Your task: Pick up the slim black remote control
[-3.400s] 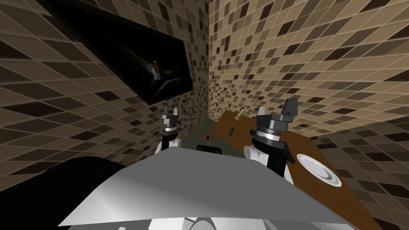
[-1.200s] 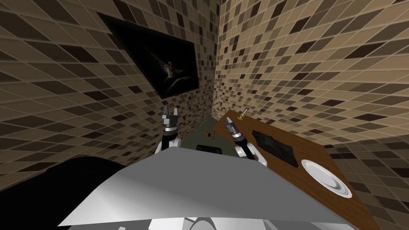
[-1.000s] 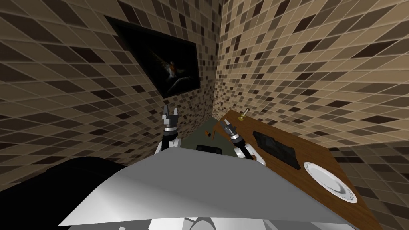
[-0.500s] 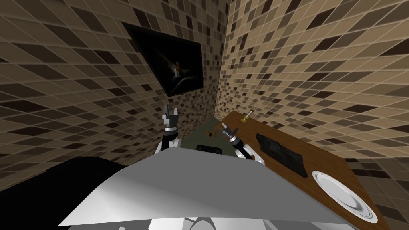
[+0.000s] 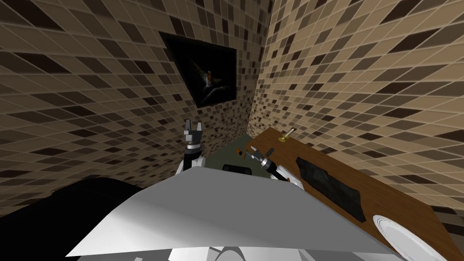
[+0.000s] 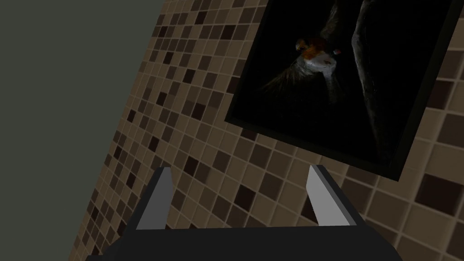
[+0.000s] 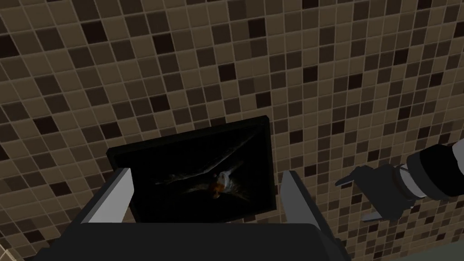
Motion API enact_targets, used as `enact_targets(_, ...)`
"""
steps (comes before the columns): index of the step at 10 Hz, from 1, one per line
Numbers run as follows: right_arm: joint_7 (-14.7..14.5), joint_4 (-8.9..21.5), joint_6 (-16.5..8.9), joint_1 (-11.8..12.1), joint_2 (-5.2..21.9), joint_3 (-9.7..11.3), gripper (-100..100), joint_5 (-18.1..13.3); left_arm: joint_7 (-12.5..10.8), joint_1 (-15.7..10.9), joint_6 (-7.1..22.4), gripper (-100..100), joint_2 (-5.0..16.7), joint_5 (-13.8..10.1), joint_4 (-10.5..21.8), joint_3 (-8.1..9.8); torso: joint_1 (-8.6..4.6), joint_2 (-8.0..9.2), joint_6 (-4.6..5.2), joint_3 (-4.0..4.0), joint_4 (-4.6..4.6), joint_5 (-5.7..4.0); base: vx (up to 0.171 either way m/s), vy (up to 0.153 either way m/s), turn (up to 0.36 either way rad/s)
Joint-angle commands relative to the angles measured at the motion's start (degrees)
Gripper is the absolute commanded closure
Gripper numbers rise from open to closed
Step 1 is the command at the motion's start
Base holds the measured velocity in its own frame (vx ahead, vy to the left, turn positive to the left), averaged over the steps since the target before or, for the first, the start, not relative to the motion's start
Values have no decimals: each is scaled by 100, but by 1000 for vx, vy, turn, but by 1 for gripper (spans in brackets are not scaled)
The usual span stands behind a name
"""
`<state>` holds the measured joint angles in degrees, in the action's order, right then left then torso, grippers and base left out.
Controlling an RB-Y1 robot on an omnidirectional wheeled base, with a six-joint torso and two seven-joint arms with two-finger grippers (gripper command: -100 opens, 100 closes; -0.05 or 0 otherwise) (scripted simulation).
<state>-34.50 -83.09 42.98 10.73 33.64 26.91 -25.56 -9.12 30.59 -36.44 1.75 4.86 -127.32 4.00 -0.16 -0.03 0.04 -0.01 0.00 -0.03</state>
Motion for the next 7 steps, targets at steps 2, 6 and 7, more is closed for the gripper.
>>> enact_targets(2, -174, 326, 20, -166, 264, 252, -100, -186, 0, -1, 0, 0, 0, 0, 0, -1, -1, 0, -4, 0, 0, 0, -7, -35, 181)
enact_targets(6, -667, 1153, 94, -512, 908, 875, -100, -669, 0, 0, 0, 0, 0, 0, 0, 0, -11, 1, 2, 0, 0, -2, -11, -53, 274)
enact_targets(7, -667, 1153, 94, -512, 908, 910, -100, -669, 0, -1, 0, 0, 0, 0, 0, 0, -10, 0, -3, 0, 0, -1, -6, -47, 141)
